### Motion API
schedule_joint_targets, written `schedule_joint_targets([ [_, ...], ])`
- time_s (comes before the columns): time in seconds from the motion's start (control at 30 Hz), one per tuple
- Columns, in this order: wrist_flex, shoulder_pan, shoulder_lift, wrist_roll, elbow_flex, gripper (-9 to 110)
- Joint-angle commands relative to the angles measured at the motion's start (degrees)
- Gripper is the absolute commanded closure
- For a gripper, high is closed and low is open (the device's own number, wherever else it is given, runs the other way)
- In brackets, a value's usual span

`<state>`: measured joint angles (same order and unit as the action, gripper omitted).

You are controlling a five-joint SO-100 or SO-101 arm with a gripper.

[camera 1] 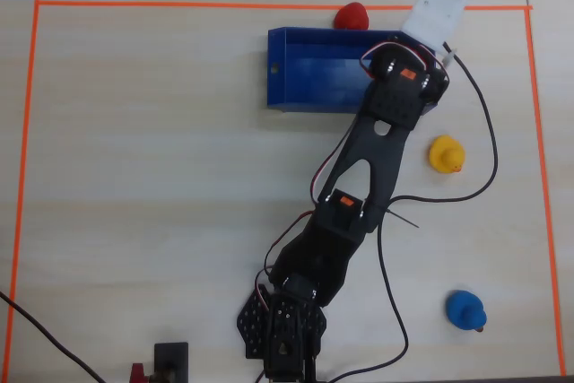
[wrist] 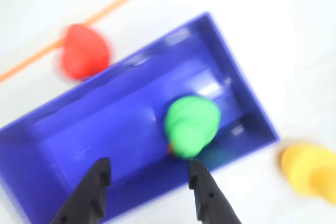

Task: Grasp green duck and put it into box.

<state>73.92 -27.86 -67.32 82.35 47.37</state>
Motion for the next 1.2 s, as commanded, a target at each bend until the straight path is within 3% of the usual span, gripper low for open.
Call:
schedule_joint_targets([
  [0.0, 6.33, 7.03, -17.67, -2.11, 6.77, 90],
  [0.1, 7.38, 13.45, -31.55, -2.46, 24.52, 100],
  [0.33, -16.26, 23.91, -71.19, 2.90, 87.63, 101],
  [0.53, -17.49, 25.75, -100.02, 9.23, 117.25, 101],
  [0.67, -8.44, 26.54, -113.82, 11.34, 125.95, 101],
  [0.9, 2.46, 27.51, -121.73, 11.16, 130.52, 101],
  [1.17, 3.43, 28.12, -122.43, 9.49, 130.87, 101],
])
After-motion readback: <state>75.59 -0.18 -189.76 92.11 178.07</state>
